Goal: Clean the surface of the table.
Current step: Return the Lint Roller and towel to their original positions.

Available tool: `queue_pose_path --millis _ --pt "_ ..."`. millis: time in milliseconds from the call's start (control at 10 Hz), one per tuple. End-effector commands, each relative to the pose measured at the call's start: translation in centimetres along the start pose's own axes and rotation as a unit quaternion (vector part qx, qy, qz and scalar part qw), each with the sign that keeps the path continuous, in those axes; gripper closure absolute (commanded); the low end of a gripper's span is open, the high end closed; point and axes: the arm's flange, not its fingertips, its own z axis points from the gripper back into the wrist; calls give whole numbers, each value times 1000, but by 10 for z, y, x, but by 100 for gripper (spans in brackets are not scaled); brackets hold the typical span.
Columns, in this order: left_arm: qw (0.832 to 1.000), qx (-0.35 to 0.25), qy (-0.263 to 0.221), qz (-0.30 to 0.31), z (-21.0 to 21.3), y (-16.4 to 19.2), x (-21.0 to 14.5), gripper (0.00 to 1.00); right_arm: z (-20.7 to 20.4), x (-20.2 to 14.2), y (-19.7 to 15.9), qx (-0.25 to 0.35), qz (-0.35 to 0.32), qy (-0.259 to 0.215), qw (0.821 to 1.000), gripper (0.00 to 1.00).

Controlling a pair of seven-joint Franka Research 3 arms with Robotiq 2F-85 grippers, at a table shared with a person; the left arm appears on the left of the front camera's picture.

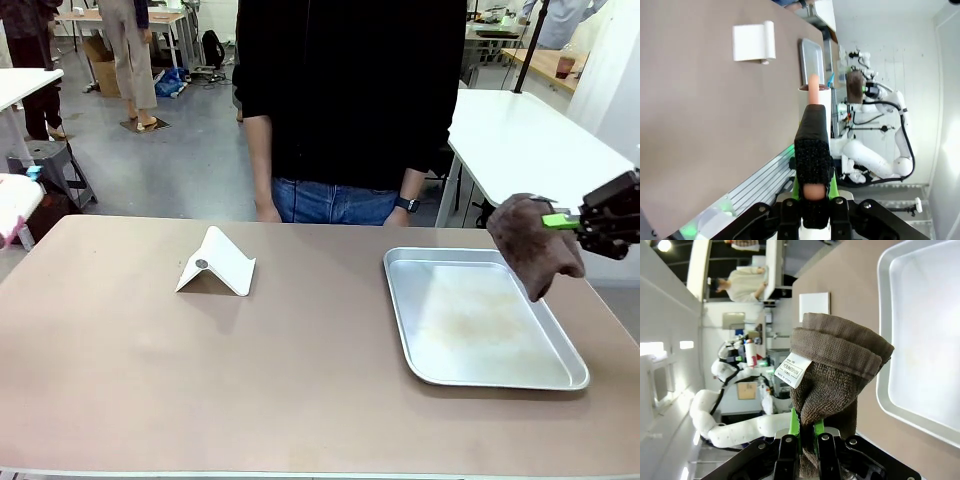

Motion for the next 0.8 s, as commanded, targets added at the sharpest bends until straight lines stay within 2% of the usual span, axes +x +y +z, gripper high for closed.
queue_pose_path --millis 0,100,300,500,600,700 --pt "1000 0 28 -9 -35 -24 1 79 -24 3 34 -29 5 -10 1000 88" --pt "999 -1 42 -16 -52 -35 5 79 -42 5 51 -59 9 -19 998 88" --pt "999 21 39 -22 -89 -54 14 79 -85 5 87 -67 29 -44 996 88" --pt "999 32 -8 4 -129 -69 18 79 -131 5 110 -61 42 -40 996 88" --pt "998 30 -60 16 -148 -76 22 79 -159 4 118 -62 45 -41 996 88" --pt "996 21 -86 25 -160 -80 28 79 -183 2 124 -64 45 -33 996 88"
